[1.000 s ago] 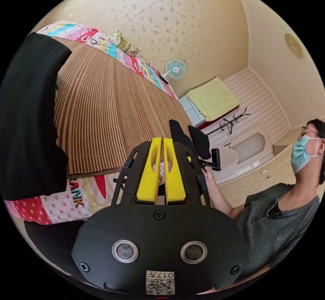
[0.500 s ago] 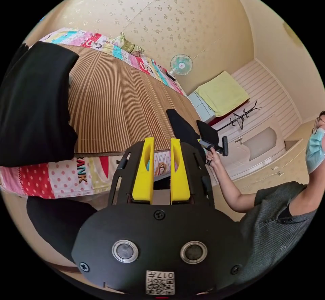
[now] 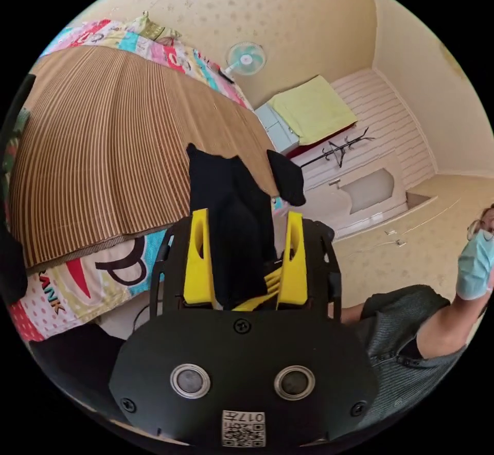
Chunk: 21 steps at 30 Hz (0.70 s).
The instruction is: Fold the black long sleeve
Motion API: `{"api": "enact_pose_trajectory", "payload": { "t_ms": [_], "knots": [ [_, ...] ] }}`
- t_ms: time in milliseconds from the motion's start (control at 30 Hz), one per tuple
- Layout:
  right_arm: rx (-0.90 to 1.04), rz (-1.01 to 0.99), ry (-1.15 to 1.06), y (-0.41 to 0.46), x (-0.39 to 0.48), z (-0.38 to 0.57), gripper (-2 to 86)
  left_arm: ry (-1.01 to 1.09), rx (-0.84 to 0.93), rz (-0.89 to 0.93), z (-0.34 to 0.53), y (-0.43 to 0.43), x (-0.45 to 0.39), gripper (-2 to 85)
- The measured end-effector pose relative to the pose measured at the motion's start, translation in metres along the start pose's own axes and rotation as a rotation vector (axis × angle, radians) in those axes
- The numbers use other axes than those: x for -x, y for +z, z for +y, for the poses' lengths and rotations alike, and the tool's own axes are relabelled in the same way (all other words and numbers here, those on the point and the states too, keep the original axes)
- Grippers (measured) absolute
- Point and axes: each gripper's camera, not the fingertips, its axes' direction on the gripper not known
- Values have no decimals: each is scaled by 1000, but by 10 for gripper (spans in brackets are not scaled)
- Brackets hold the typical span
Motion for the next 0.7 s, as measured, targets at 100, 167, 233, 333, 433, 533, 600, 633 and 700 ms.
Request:
{"api": "enact_pose_trajectory", "payload": {
  "t_ms": [100, 167, 233, 333, 433, 533, 600, 633, 700],
  "knots": [
    [58, 47, 13, 17, 4, 14, 22, -64, 214, -91, 9, 34, 36, 193],
    [46, -2, 27, 12, -3, 24, 22, -68, 234, 15, 27, 34, 56, 152],
    [9, -65, 11, 0, -7, 30, 21, -109, 168, 252, 48, 21, 83, 93],
    [-106, -194, -43, -28, -3, 32, 21, -35, -37, 751, 73, -16, 112, 48],
    [-183, -359, -137, -48, 18, 15, 20, 352, -194, 897, 82, -77, 74, 41],
    [-212, -415, -294, -81, 50, -8, 17, 746, -323, 1005, 98, -151, 20, 32],
    [-277, -419, -398, -110, 68, -11, 14, 1011, -440, 1220, 115, -201, -1, 23],
    [-327, -403, -441, -129, 74, -9, 12, 1071, -474, 1303, 119, -212, -2, 21],
    [-386, -320, -445, -153, 72, -3, 11, 1251, -578, 1672, 130, -250, 2, 15]
  ]
}}
